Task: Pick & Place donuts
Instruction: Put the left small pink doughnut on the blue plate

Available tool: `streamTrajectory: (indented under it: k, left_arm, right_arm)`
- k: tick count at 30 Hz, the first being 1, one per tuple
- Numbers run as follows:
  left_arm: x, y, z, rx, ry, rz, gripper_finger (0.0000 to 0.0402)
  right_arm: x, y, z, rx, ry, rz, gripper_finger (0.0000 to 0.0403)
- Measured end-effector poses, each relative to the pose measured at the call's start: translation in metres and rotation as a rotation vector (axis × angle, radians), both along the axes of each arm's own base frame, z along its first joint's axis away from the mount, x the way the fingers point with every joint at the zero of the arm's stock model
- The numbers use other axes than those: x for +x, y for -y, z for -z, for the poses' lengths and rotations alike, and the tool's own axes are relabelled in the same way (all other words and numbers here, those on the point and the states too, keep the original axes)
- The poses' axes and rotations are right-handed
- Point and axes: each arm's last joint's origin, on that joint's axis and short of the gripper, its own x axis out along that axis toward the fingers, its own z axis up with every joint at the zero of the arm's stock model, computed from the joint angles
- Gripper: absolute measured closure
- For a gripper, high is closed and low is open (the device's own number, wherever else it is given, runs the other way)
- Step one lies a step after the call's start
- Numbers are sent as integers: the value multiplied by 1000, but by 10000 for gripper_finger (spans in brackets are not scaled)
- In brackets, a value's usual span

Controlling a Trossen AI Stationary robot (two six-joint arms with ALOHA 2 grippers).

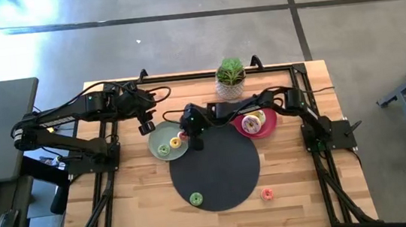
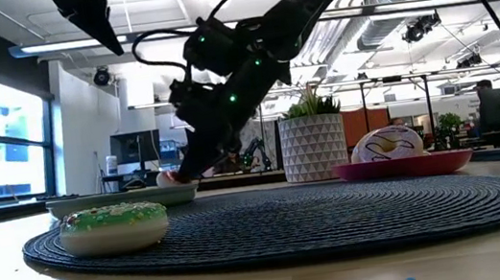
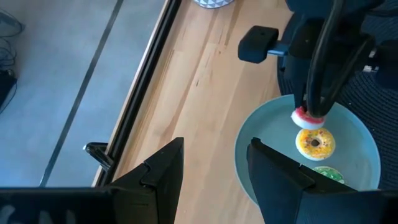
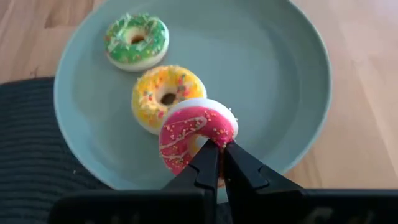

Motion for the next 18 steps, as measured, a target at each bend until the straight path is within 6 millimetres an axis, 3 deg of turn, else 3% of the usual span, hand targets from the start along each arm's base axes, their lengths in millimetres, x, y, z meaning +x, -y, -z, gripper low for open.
streamTrajectory:
  k: [5, 18]
  left_arm:
    - [0, 0, 0, -7, 0, 5, 234]
    - [0, 1, 0, -16, -1, 11, 234]
  right_arm:
    - [-1, 1, -1, -42, -12, 6, 380]
    - [-4, 3, -6, -58, -29, -5, 271]
